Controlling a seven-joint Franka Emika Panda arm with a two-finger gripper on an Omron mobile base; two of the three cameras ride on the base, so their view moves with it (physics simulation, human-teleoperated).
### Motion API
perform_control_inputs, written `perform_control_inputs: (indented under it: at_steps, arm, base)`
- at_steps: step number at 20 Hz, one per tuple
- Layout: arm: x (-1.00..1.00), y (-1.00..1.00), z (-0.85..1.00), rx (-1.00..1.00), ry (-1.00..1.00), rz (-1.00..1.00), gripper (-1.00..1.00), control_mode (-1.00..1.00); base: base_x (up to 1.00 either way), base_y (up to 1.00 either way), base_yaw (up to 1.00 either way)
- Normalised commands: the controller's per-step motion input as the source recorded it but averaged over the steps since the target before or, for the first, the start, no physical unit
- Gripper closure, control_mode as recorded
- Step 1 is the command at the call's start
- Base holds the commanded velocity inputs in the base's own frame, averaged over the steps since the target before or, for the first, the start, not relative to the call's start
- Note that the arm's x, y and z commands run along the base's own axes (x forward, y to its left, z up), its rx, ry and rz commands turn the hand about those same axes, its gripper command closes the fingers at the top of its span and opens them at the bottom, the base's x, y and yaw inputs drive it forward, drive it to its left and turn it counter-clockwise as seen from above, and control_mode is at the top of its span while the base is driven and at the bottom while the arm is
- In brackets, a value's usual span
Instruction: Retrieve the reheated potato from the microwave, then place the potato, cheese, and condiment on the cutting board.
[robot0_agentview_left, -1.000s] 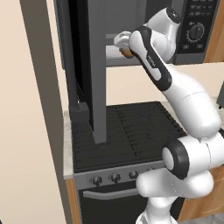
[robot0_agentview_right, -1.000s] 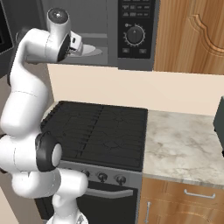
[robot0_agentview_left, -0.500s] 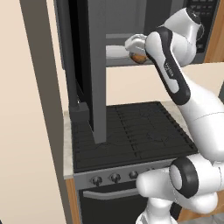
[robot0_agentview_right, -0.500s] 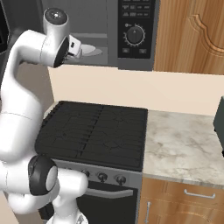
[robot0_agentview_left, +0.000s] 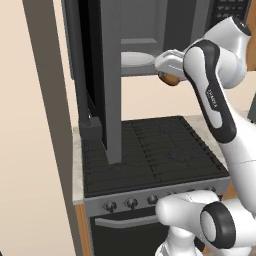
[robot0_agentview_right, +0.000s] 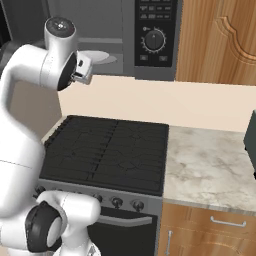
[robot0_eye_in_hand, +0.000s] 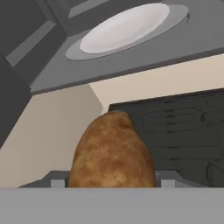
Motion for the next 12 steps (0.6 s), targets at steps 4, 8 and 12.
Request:
perform_control_inputs:
  at_steps: [4,8,12]
  arm:
    - [-0.46,-0.05,-0.3,0.0,0.12,0.0,1.0,-1.0]
    - [-0.31,-0.01,-0.47,0.0,0.14,0.0,1.0,-1.0]
    - [-0.23,0.0,-0.39,0.0,0.03,0.0,1.0,-1.0]
  base:
    - [0.0,0.0,0.0]
    - [0.0,0.0,0.0]
    - [0.0,0.0,0.0]
